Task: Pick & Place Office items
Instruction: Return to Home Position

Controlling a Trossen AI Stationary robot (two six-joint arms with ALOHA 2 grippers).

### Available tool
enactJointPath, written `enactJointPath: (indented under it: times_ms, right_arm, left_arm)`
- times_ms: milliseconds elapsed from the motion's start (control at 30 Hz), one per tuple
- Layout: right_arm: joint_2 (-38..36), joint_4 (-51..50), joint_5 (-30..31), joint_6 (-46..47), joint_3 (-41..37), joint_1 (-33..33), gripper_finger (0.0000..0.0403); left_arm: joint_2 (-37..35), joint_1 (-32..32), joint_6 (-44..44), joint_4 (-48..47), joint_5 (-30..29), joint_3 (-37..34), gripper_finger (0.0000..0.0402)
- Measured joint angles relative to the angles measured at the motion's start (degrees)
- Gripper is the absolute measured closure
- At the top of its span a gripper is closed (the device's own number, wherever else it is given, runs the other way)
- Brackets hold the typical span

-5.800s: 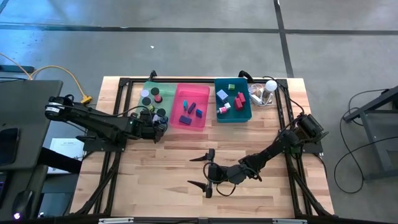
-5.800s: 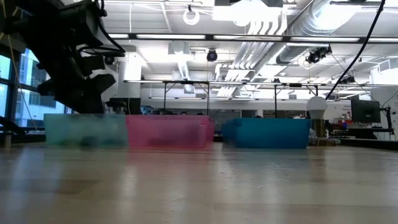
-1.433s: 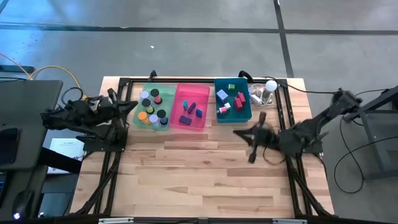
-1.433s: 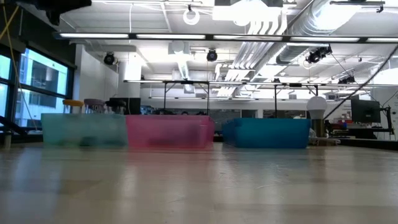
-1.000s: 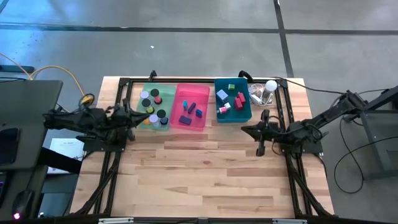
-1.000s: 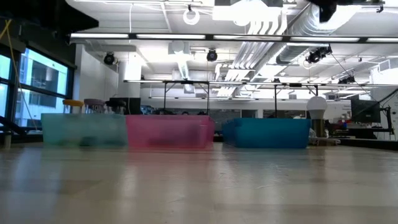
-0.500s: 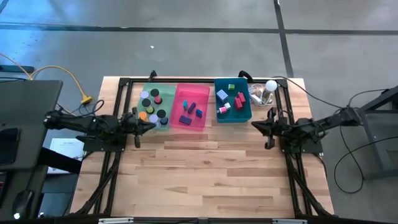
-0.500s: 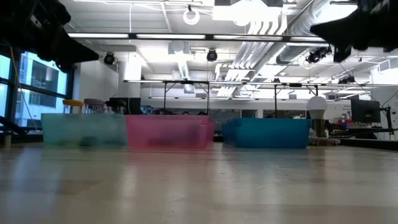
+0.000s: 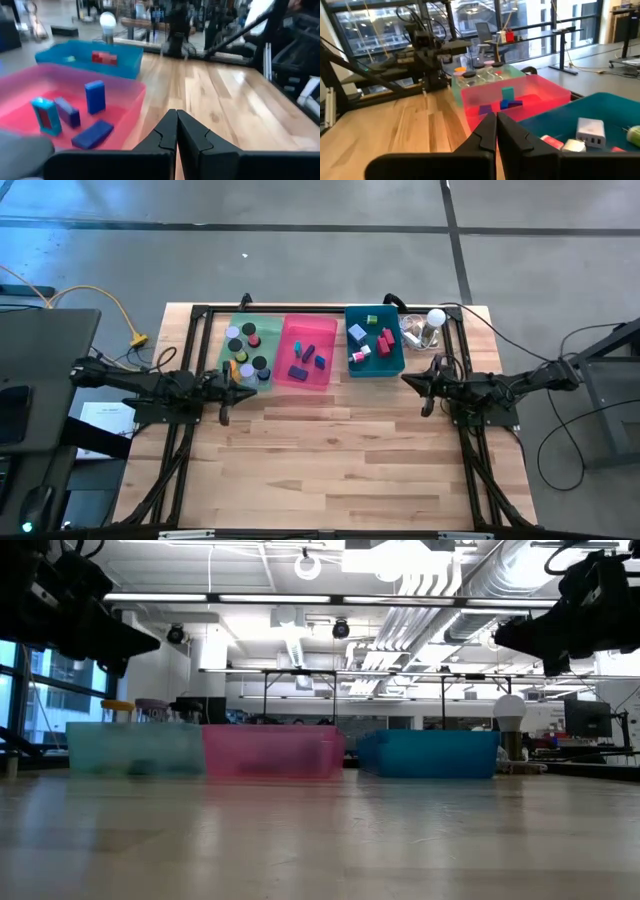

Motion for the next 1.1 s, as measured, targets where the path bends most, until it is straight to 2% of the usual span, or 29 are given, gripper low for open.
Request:
enactJointPath:
  times_ms: [233,1100]
  right_arm:
    - [0.0,-1.6,1.6,0.5,0.0,-0.5,0.0401]
    - [0.0,-1.6,1.1,0.0,-0.1,-0.5,0.0401]
  left_arm:
    - [0.6,1.1,2.1,1.0,2.0,-0.8,0.0401]
    - [0.7,1.4,3.4,1.1,1.6,-1.0,0.0401]
